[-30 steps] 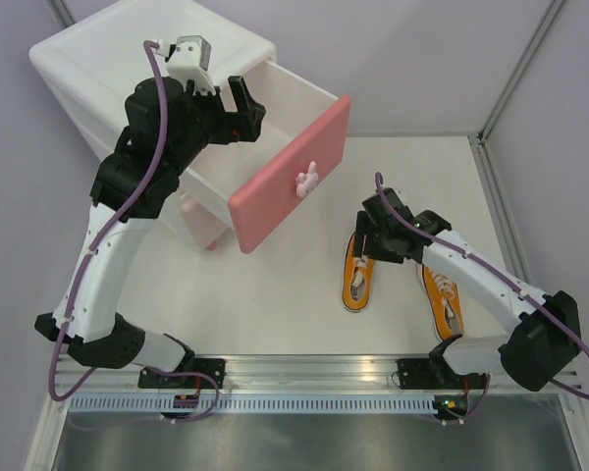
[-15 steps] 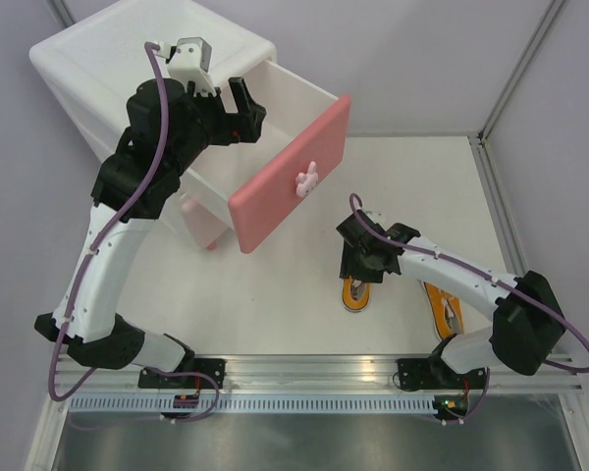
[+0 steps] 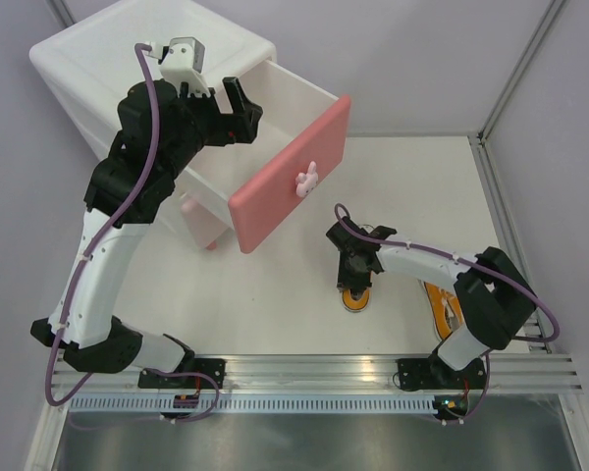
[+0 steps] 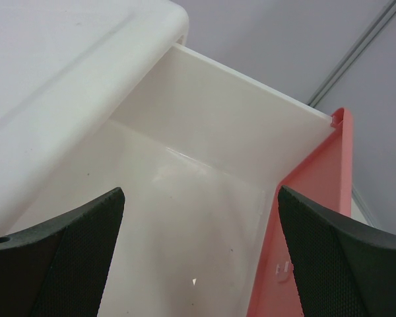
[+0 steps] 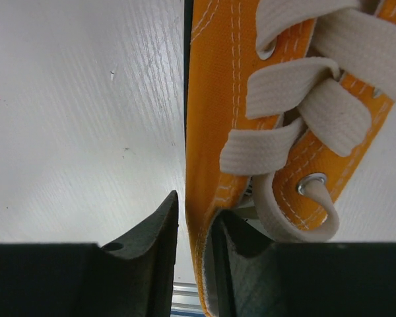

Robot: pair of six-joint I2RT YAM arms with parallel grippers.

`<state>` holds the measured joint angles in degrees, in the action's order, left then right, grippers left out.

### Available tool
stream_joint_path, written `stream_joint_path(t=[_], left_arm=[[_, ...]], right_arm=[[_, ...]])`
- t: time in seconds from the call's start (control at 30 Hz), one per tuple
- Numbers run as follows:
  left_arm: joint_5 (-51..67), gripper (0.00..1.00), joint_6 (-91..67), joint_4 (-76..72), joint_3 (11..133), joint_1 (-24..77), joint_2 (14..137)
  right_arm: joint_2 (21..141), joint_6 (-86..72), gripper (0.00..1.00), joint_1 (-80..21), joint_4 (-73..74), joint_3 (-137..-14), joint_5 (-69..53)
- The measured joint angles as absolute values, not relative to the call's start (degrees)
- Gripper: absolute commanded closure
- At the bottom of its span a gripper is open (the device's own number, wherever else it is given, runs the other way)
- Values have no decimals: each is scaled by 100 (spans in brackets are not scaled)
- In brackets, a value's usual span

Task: Place and organize the shoes in the shoe cabinet

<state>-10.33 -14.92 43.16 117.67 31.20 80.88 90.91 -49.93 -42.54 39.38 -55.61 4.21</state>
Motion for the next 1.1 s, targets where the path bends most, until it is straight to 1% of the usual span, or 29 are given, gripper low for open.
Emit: stream_joint_path(t=[0.07, 0.1, 0.17, 0.23, 0.27, 0.3, 0.53, 0.7, 0.8, 0.97, 1.1], left_arm=[[-1033, 0, -1492, 4318, 11767, 3120, 8088], [-1033, 0, -1492, 4316, 11767, 3120, 8088], [-1033, 0, -1492, 4316, 11767, 3120, 8088], [-1033, 0, -1492, 4316, 11764, 3120, 8088], [-1031, 0, -1494, 4313, 11756, 3120, 8088], [-1031, 0, -1494, 4316, 11743, 3120, 8088], [-1009, 0, -1496, 4316, 11705, 3120, 8088], [-891, 0, -1494, 4316, 11705, 3120, 8088], [-843, 0, -1494, 4313, 11705, 3120, 8088], [-718, 0, -1492, 4313, 11705, 3120, 8088], [-611, 0, -1492, 4313, 11705, 3120, 8088]], right_arm=[[9146, -4976, 73, -4254, 3927, -5561, 351], [9153, -4969, 77, -4254, 3922, -5561, 329], [9157, -4965, 78, -4254, 3881, -5529, 285], [9159, -4971, 83, -4254, 3839, -5463, 239], [9157, -4971, 88, -4254, 3824, -5450, 231], [9157, -4974, 99, -4254, 3793, -5450, 215], [8890, -4762, 99, -4252, 4241, -5527, 482], [8377, -4482, 99, -4088, 4976, -6062, 851], [8086, -4224, 99, -3811, 5408, -6744, 1166], [7926, -3605, 99, -3170, 5911, -8250, 1564], [8073, -2934, 99, -2770, 6263, -9810, 1892]])
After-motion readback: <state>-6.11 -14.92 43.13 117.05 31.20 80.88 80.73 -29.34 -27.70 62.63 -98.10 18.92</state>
